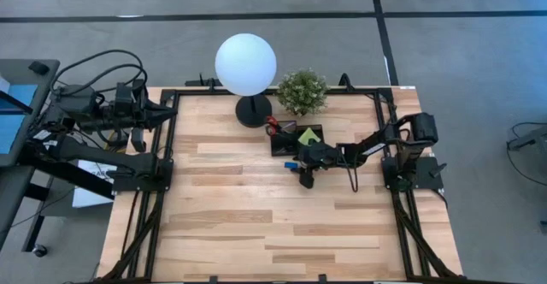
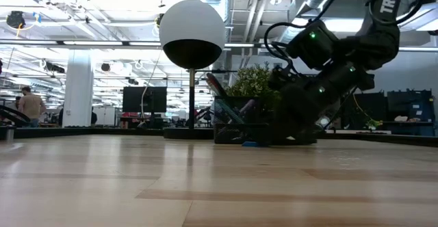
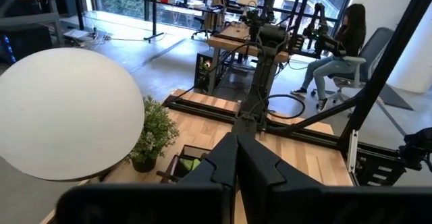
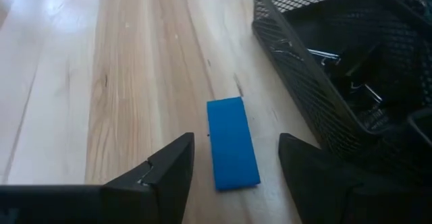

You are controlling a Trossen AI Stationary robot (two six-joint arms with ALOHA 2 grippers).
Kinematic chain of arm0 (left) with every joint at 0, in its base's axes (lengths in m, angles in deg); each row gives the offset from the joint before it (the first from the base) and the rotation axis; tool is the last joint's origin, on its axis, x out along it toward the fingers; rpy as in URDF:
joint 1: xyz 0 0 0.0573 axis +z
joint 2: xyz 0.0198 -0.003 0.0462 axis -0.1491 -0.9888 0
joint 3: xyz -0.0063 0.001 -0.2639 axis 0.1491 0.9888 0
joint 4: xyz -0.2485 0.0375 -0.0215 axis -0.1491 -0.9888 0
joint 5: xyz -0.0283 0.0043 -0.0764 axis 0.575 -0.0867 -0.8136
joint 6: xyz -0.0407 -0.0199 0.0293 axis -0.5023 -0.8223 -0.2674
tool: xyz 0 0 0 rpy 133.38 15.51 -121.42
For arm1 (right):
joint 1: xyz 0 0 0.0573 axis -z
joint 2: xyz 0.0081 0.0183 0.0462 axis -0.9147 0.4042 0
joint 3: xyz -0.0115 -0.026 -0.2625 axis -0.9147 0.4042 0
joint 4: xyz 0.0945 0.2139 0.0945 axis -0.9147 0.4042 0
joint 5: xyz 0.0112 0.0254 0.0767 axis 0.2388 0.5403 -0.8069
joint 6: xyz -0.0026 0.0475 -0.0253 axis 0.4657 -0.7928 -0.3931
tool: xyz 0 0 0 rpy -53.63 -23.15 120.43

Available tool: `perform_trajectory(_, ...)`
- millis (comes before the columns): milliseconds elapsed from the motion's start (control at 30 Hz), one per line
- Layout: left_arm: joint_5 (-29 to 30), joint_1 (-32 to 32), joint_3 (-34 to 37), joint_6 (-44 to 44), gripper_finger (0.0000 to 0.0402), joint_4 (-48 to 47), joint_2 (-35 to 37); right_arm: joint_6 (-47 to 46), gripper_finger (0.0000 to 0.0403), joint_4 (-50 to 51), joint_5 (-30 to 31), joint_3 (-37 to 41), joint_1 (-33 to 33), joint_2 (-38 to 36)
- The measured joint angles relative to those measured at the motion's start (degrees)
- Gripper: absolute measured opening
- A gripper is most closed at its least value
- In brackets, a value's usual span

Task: Pick and place office supplies into organizer
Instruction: Put the blue eraser into the black desk organizer

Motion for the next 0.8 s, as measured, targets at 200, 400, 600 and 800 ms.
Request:
perform_trajectory(200,0.0,0.0,0.0,-0.1,0.0,0.0,-0.1,-2.9,0.0198,2.1,3.0,-0.2,-1.7,0.0)
perform_trajectory(400,0.0,0.0,0.0,-0.1,0.0,0.0,-0.1,1.7,0.0171,3.0,7.1,-0.1,-6.8,0.0)
perform_trajectory(600,0.1,0.0,0.0,-0.1,0.0,-0.3,-0.1,-4.9,0.0164,3.7,10.1,-0.1,-9.2,0.0)
perform_trajectory(800,0.1,0.0,0.0,-0.6,0.0,-0.5,-0.1,-13.2,0.0164,-1.2,18.0,0.0,-9.6,3.3)
